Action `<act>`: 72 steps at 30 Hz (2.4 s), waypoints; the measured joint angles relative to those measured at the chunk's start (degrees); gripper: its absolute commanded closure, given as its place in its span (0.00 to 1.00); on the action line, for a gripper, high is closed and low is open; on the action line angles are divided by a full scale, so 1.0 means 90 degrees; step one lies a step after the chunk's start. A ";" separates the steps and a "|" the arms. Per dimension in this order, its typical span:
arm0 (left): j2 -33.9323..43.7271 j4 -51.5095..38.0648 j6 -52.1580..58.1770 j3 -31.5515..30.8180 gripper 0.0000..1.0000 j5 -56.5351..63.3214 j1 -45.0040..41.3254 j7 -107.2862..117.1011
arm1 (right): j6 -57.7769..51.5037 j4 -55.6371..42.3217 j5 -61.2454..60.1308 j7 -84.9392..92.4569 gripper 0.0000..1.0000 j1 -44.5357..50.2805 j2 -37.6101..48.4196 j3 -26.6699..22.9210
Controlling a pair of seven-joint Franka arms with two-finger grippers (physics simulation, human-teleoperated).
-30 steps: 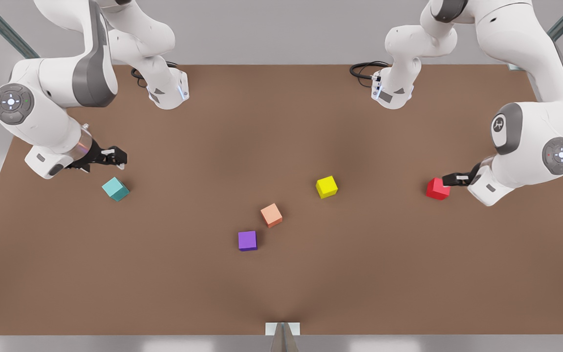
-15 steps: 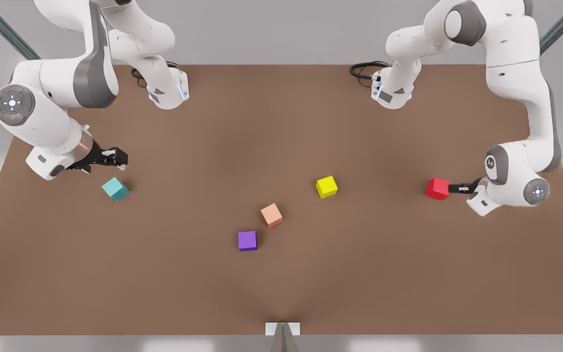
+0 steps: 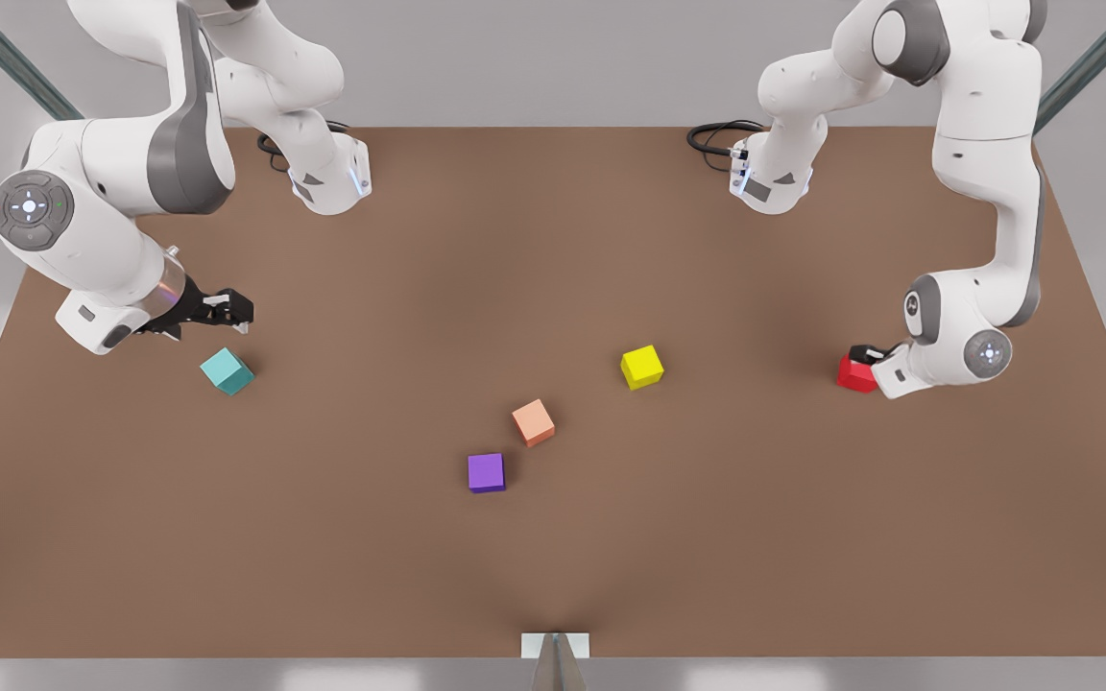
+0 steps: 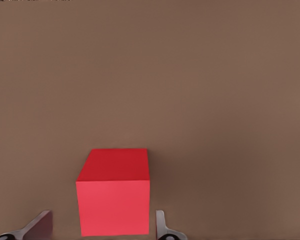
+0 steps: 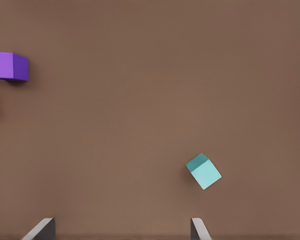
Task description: Pick up red wooden cube and pass to hand red wooden cube and place in blue wooden cube
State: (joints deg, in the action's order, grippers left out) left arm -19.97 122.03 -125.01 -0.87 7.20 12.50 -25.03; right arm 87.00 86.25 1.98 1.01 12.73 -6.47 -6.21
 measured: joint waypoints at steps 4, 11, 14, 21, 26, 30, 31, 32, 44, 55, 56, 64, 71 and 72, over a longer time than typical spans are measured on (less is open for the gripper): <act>-0.0038 0.0249 -0.0308 0.0001 0.00 0.0000 0.0050 -0.0129 | -0.0008 0.0000 0.0006 0.0009 0.00 0.0002 0.0000 0.0000; -0.0313 0.0291 -0.0835 0.0000 0.00 0.0002 0.0083 -0.0144 | -0.0018 0.0000 0.0001 0.0053 0.00 -0.0009 0.0000 0.0000; -0.0460 0.0291 -0.1009 0.0002 0.00 0.0001 0.0103 -0.0139 | -0.0021 -0.0006 0.0001 0.0072 0.00 -0.0010 -0.0013 0.0000; -0.0619 0.0295 -0.1249 -0.0002 0.25 0.0062 0.0104 -0.0055 | -0.0024 -0.0016 0.0004 0.0107 0.00 0.0003 -0.0030 0.0002; -0.0497 0.0292 -0.1237 -0.0001 0.31 0.0055 0.0053 0.0011 | -0.0025 -0.0010 0.0000 0.0125 0.00 0.0001 -0.0029 0.0007; -0.0395 -0.0010 -0.0976 -0.0547 0.32 -0.0405 0.0005 0.0210 | -0.0019 -0.0024 0.0010 0.0131 0.00 0.0023 -0.0070 0.0014; -0.0409 -0.0369 -0.0733 -0.0729 0.32 -0.0889 -0.0033 0.0279 | -0.0017 -0.0027 0.0017 0.0129 0.00 0.0041 -0.0078 0.0016; -0.0425 -0.0736 -0.0444 -0.0877 0.32 -0.1347 -0.0061 0.0349 | -0.0015 -0.0028 0.0025 0.0127 0.00 0.0058 -0.0083 0.0018; -0.2858 -0.5591 0.2874 -0.4117 0.33 -0.4829 -0.0129 0.2176 | -0.0074 -0.0750 -0.3674 0.2132 0.00 -0.0334 -0.2803 0.0089; -0.4507 -0.6694 0.0751 -0.5101 0.34 -0.5946 -0.0995 0.2962 | 0.0645 -0.1772 -0.8135 0.6755 0.00 0.0101 -0.4306 0.0744; -0.4519 -0.6708 0.0625 -0.5107 0.34 -0.5961 -0.1001 0.3004 | 0.0682 -0.1711 -0.8349 0.7140 0.00 0.0135 -0.4313 0.0748; -0.4662 -0.6708 0.0107 -0.5230 0.35 -0.6107 -0.1114 0.3158 | 0.0941 -0.1515 -0.9463 0.9633 0.00 0.0270 -0.4346 0.0751; -0.4820 -0.6721 -0.0206 -0.5249 0.35 -0.6138 -0.1374 0.3121 | 0.1494 -0.1454 -1.0004 1.1061 0.00 0.0459 -0.4434 0.0756; -0.4822 -0.6721 -0.0234 -0.5251 0.35 -0.6141 -0.1376 0.3118 | 0.1539 -0.1427 -1.0034 1.1223 0.00 0.0455 -0.4434 0.0752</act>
State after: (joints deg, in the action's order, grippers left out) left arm -63.38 61.54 -127.12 -48.13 -48.06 0.12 3.03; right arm 100.86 73.41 -88.33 102.01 16.82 -46.38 0.56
